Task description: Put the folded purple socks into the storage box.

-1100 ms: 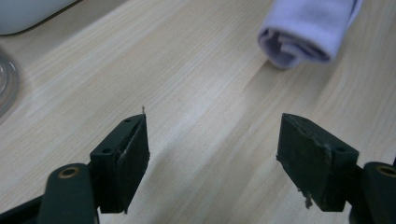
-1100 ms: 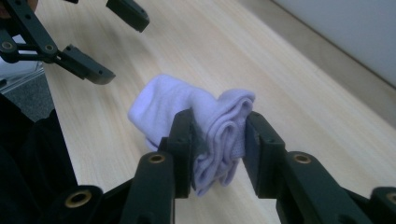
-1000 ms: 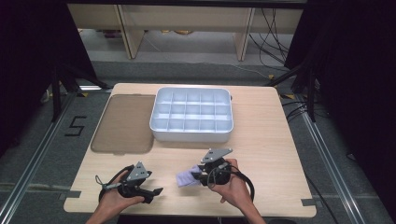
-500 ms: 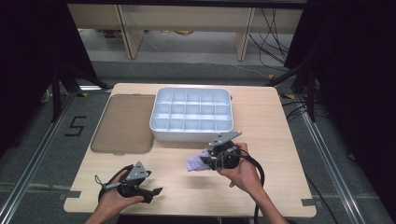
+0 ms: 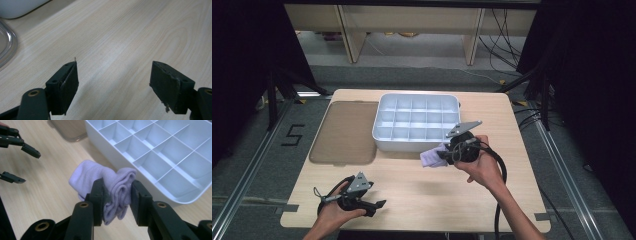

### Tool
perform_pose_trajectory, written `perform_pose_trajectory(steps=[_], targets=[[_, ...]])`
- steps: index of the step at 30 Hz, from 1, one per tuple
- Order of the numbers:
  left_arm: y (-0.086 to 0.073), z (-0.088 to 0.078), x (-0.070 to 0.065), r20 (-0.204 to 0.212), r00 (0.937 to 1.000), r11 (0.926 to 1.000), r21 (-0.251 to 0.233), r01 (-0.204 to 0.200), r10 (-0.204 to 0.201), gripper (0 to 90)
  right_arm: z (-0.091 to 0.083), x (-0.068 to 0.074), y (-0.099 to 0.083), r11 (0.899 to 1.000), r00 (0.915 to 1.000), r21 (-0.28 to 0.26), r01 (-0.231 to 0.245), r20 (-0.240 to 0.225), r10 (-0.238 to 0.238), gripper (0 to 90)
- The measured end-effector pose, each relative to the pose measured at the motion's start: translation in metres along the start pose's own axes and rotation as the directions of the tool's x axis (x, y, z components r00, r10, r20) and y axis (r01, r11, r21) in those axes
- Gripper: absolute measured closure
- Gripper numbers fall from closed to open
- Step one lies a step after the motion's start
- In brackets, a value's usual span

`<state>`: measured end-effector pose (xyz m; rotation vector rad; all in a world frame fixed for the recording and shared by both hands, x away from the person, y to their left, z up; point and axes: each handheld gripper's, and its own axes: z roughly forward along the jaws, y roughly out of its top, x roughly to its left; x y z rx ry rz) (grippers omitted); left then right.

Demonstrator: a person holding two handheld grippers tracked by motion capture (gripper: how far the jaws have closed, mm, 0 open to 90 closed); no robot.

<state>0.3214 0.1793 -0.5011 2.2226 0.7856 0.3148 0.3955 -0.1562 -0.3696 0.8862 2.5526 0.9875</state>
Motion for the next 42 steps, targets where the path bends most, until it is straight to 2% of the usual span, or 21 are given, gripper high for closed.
perform_pose_trajectory(steps=[3,6,7,9,10,11,17,18,21,22,24,25,27,29,30,31,35,37,38,39,42], targets=[[-0.001,0.001,-0.003,0.011,0.9993,0.9992,-0.017,0.037,-0.037,22.4,-0.005,-0.007,0.005,1.0,0.9999,-0.001,-0.001,0.012,0.001,67.5],[0.0,-0.001,-0.001,0.006,0.9999,0.9998,-0.017,0.014,-0.014,22.4,-0.007,-0.011,0.009,1.0,0.9996,-0.013,-0.001,0.029,0.001,67.5],[0.0,-0.001,0.0,-0.003,1.0,1.0,-0.007,0.003,-0.003,22.4,-0.01,-0.013,0.011,1.0,0.9995,0.001,-0.012,0.029,0.012,67.5],[-0.001,-0.001,0.0,-0.005,1.0,1.0,-0.004,0.005,-0.005,22.4,-0.011,-0.014,0.012,1.0,0.9992,-0.003,-0.016,0.036,0.016,67.5],[0.0,-0.001,0.0,-0.003,1.0,1.0,-0.005,0.0,0.0,22.4,-0.012,-0.018,0.015,1.0,0.9984,-0.008,-0.012,0.055,0.013,67.6],[0.0,-0.001,0.0,-0.003,1.0,1.0,-0.005,0.001,-0.001,22.4,-0.013,-0.018,0.017,0.999,0.9976,-0.001,-0.034,0.06,0.034,67.5],[-0.001,-0.001,0.0,-0.006,1.0,1.0,-0.004,0.007,-0.007,22.4,-0.017,-0.028,0.024,0.999,0.9962,0.014,-0.042,0.077,0.041,67.5],[-0.001,-0.001,0.0,-0.007,1.0,1.0,-0.006,0.005,-0.005,22.4,-0.018,-0.029,0.025,0.998,0.9952,0.021,-0.058,0.08,0.056,67.5],[0.0,-0.001,0.0,-0.006,1.0,1.0,-0.005,-0.001,0.001,22.4,-0.017,-0.036,0.027,0.999,0.9953,0.021,-0.042,0.088,0.04,67.5],[0.0,-0.001,0.0,-0.005,1.0,1.0,-0.005,0.001,-0.001,22.4,-0.016,-0.038,0.028,0.997,0.9928,0.026,-0.068,0.101,0.065,67.5],[0.0,-0.001,0.0,-0.005,1.0,1.0,-0.004,0.0,0.0,22.4,-0.015,-0.042,0.03,0.997,0.9915,0.023,-0.075,0.109,0.072,67.5],[-0.001,-0.001,-0.001,-0.001,0.9998,0.9997,-0.012,0.019,-0.019,22.4,-0.016,-0.044,0.032,0.996,0.9911,0.034,-0.079,0.11,0.075,67.5],[-0.001,-0.001,-0.001,-0.002,0.9999,0.9999,-0.007,0.013,-0.013,22.4,-0.015,-0.049,0.034,0.997,0.9894,0.031,-0.069,0.13,0.064,67.5],[-0.001,-0.001,0.0,-0.008,1.0,1.0,-0.002,-0.001,0.001,22.4,-0.016,-0.053,0.037,0.996,0.9884,0.046,-0.082,0.132,0.075,67.5],[-0.001,-0.001,-0.001,0.001,1.0,1.0,-0.005,0.001,-0.001,22.4,-0.015,-0.055,0.039,0.996,0.9877,0.055,-0.077,0.141,0.069,67.5],[-0.001,0.0,-0.003,0.006,0.9994,0.9993,-0.017,0.034,-0.034,22.4,-0.014,-0.058,0.039,0.996,0.9853,0.056,-0.072,0.159,0.063,67.5],[-0.001,-0.001,-0.001,0.001,1.0,1.0,-0.008,0.005,-0.005,22.4,-0.007,-0.065,0.043,0.992,0.9822,0.084,-0.093,0.171,0.078,67.5],[-0.001,0.0,-0.002,-0.005,0.9999,0.9999,-0.007,0.014,-0.014,22.4,-0.003,-0.068,0.044,0.991,0.9798,0.088,-0.1,0.182,0.083,67.5],[-0.001,-0.001,-0.001,0.001,1.0,1.0,0.001,-0.003,0.003,22.4,-0.001,-0.071,0.045,0.991,0.98,0.094,-0.098,0.183,0.079,67.5],[-0.001,0.0,-0.002,-0.007,0.9999,0.9999,0.005,0.014,-0.014,22.4,0.001,-0.073,0.046,0.99,0.9794,0.098,-0.097,0.187,0.078,67.5],[-0.001,0.0,-0.002,0.003,1.0,1.0,0.002,0.008,-0.008,22.4,0.008,-0.077,0.049,0.986,0.9754,0.123,-0.114,0.202,0.087,67.5]])
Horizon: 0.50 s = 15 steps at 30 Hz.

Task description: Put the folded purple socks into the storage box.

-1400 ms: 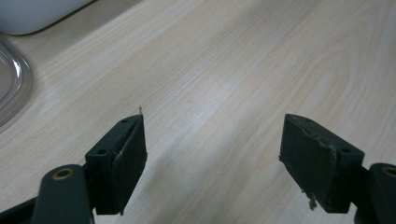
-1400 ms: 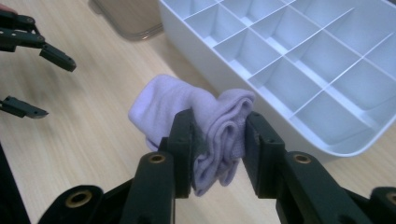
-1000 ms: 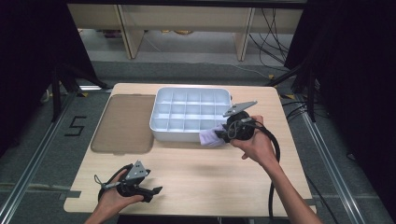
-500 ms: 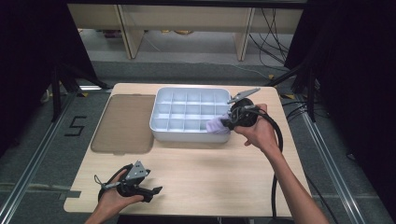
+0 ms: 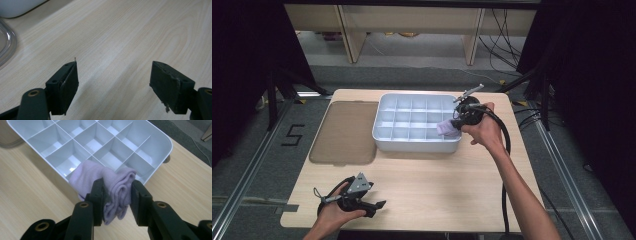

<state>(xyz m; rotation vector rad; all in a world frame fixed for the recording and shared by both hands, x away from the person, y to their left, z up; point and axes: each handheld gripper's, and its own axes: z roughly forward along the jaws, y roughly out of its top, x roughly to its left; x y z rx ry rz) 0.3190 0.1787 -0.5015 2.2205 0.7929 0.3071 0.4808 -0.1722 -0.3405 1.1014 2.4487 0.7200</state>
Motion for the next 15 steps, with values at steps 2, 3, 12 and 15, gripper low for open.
perform_pose_trajectory(steps=[2,3,12,15], targets=[[0.0,0.0,-0.001,0.005,0.9998,0.9998,-0.005,0.017,-0.017,22.4,0.005,-0.002,0.002,1.0,1.0,0.011,0.001,0.003,-0.001,67.5],[0.0,0.0,0.0,0.004,0.9998,0.9998,-0.005,0.017,-0.017,22.4,0.007,-0.002,0.002,1.0,1.0,0.014,0.004,0.006,-0.004,67.5],[-0.001,0.0,0.001,-0.005,1.0,1.0,0.002,0.007,-0.007,22.4,0.033,-0.008,0.005,0.997,0.9993,0.07,-0.024,0.03,0.022,67.5],[-0.001,0.0,0.002,0.002,1.0,1.0,0.002,-0.003,0.003,22.4,0.041,-0.011,0.004,0.995,0.9991,0.101,-0.016,0.042,0.012,67.5]])
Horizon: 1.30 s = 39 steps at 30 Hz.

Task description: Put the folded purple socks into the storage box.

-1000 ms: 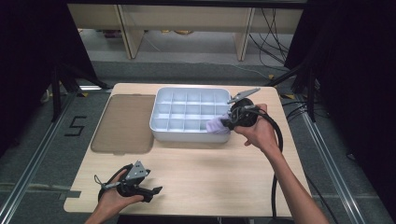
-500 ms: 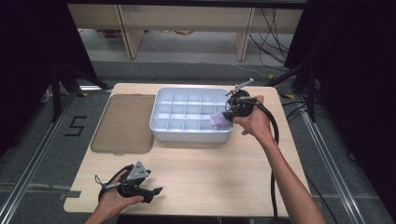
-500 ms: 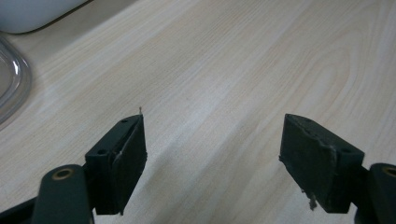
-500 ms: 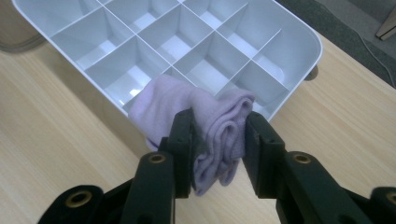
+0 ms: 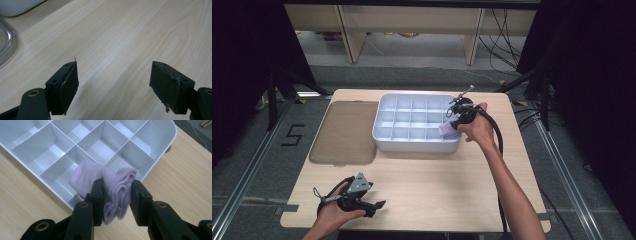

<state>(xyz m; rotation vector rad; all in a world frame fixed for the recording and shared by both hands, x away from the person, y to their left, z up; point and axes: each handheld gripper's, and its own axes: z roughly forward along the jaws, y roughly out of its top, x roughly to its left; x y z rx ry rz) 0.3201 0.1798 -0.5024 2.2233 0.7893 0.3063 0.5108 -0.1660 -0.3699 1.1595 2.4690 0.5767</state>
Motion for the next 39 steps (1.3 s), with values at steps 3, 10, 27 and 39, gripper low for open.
perform_pose_trajectory(steps=[3,10,27,39], targets=[[0.0,0.0,0.001,-0.01,0.9999,0.9998,0.012,-0.013,0.013,22.4,0.008,-0.002,-0.001,1.0,0.9996,0.021,0.019,0.02,-0.019,67.5],[0.0,0.001,0.0,0.0,1.0,1.0,0.008,0.001,-0.001,22.4,0.02,-0.001,-0.001,0.995,0.9965,0.085,0.05,0.063,-0.055,67.5],[-0.001,0.002,-0.001,-0.004,0.9999,0.9998,0.015,0.01,-0.01,22.4,0.041,0.013,0.004,0.975,0.9746,0.168,0.149,0.142,-0.173,67.5],[-0.001,0.002,-0.001,0.004,1.0,0.9999,0.015,-0.003,0.003,22.4,0.063,0.019,-0.005,0.978,0.9848,0.168,0.123,0.102,-0.141,62.7]])
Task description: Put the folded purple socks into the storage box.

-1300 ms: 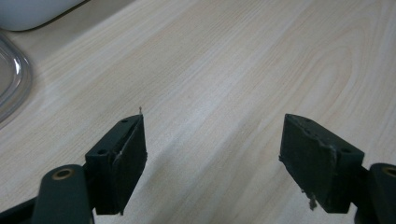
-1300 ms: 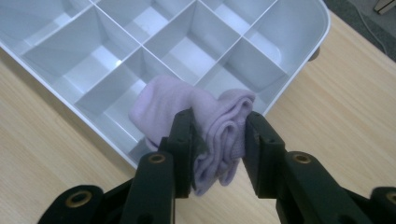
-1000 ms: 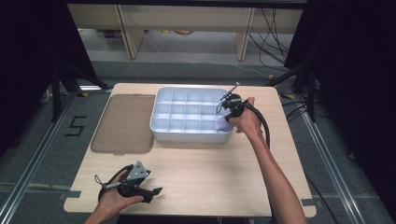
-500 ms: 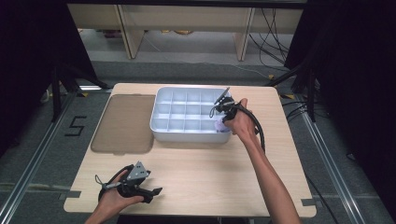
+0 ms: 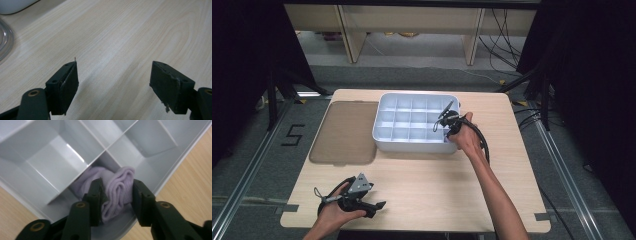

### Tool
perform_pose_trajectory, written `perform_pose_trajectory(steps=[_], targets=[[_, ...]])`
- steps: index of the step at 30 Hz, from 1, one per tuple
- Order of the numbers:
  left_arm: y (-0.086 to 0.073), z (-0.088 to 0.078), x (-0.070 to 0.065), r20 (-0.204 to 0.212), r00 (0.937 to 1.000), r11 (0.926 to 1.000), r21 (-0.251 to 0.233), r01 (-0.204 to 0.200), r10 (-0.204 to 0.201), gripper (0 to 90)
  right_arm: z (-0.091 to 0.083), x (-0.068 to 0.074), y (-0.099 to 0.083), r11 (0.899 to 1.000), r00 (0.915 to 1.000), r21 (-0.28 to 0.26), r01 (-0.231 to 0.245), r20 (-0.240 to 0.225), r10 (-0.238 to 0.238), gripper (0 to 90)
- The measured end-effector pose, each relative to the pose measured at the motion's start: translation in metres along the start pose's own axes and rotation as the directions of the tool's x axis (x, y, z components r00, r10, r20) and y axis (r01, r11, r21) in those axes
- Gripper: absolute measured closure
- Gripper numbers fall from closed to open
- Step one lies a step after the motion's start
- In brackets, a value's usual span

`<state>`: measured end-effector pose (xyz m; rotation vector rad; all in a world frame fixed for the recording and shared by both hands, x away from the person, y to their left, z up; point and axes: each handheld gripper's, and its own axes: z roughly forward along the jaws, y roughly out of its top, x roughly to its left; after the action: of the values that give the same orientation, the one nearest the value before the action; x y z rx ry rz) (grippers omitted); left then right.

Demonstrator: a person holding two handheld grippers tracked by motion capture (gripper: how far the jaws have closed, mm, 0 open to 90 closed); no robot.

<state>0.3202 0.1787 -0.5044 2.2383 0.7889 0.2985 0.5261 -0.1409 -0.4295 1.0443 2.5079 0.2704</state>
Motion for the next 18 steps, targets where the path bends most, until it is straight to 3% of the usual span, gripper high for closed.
perform_pose_trajectory(steps=[4,9,11,13,18], targets=[[0.0,0.0,0.0,-0.007,0.9999,0.9999,0.001,0.011,-0.011,22.4,-0.013,-0.006,0.001,0.996,0.9974,-0.07,-0.063,-0.039,0.06,57.5],[0.0,0.0,0.0,0.0,1.0,1.0,0.002,-0.005,0.005,22.4,-0.03,-0.016,0.0,0.988,0.9933,-0.124,-0.096,-0.077,0.087,73.2],[0.0,0.001,-0.002,0.005,0.9999,0.9999,0.001,0.013,-0.013,22.4,-0.028,-0.017,0.0,0.989,0.9933,-0.108,-0.097,-0.072,0.09,75.9],[0.0,0.001,-0.002,0.005,0.9999,0.9999,0.002,0.013,-0.013,22.4,-0.02,-0.017,-0.001,0.994,0.9953,-0.081,-0.079,-0.063,0.074,78.5],[0.0,0.001,0.0,-0.002,1.0,1.0,0.009,-0.004,0.004,22.4,0.0,-0.011,-0.001,0.996,0.9939,-0.057,-0.067,-0.091,0.062,82.2]])
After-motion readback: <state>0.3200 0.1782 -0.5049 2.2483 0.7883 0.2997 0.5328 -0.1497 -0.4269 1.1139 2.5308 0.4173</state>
